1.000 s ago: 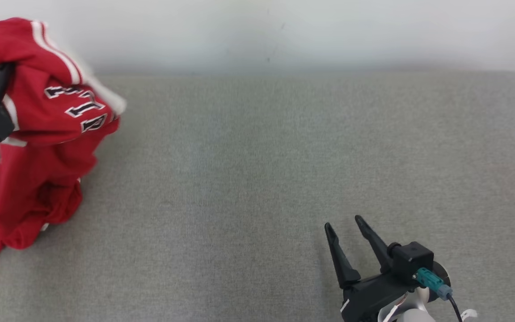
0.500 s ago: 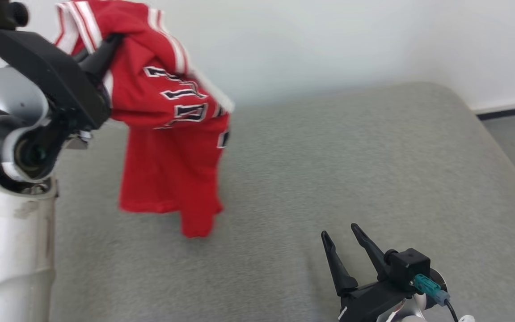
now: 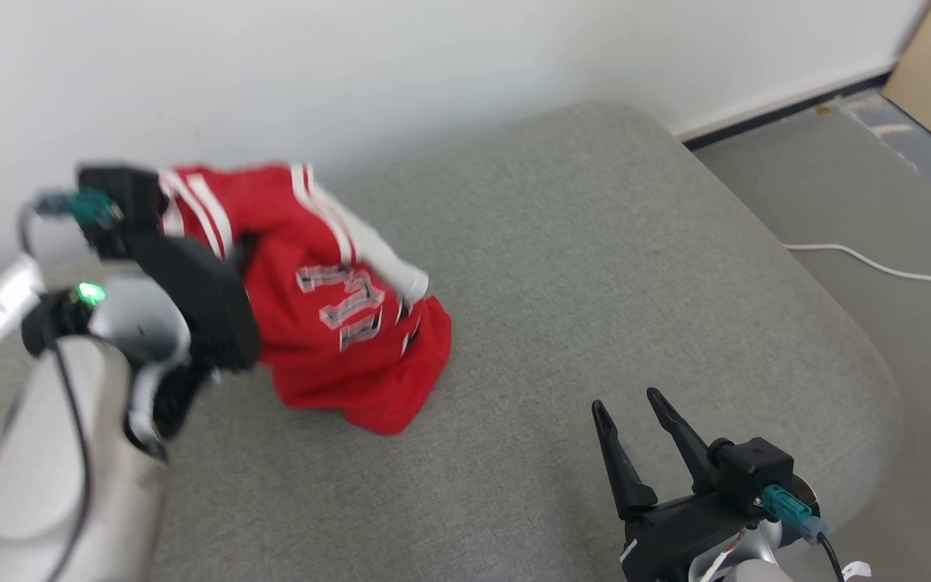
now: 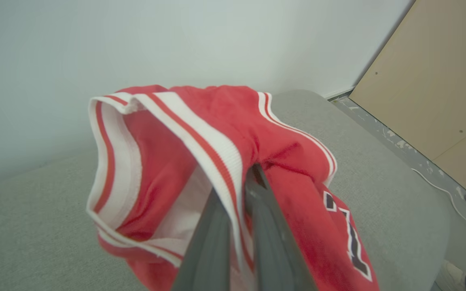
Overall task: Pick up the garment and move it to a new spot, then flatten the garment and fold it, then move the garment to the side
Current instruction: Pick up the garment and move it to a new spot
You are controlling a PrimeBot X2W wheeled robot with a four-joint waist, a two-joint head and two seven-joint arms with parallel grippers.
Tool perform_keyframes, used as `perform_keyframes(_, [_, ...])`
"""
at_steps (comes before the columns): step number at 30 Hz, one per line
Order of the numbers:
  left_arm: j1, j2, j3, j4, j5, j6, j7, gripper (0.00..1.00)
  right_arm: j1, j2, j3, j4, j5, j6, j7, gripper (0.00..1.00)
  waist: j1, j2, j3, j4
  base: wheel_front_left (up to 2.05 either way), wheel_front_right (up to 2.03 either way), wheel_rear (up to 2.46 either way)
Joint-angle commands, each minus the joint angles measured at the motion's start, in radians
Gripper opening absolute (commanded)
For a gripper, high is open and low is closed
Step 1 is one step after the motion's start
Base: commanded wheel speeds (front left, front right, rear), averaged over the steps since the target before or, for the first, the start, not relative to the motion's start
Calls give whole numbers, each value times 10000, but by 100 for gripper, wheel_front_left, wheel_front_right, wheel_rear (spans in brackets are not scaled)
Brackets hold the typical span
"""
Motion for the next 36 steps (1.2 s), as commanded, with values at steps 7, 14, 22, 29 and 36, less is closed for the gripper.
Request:
perform_keyframes(7, [1337, -707, -882, 1936, 909, -1, -2274, 100, -48, -6, -312, -93, -89, -21, -77, 100, 0, 1, 592, -75, 0, 0, 0])
perform_keyframes(14, [1867, -1373, -988, 2246, 1127, 124, -5115, 100, 184, -10, -916, -185, -361, -21, 18, 100, 0, 1, 292, 712, 0, 0, 0])
perform_keyframes(22, [3348, -1465, -625, 1191, 1169, 462, -7569, 100, 753, -7, -1845, -528, -705, -21, 267, 100, 0, 1, -316, 1596, 0, 0, 0])
perform_keyframes(29, [5267, -1237, 557, -949, 1745, 599, -7797, 100, 1155, -10, -2135, -1120, -1109, -21, 374, 100, 0, 1, -560, 2226, 0, 0, 0])
perform_keyframes(36, [6574, -1375, 1551, -1951, 2423, 357, -7797, 100, 1232, -21, -2139, -1389, -1466, -21, 529, 100, 0, 1, -765, 2742, 0, 0, 0])
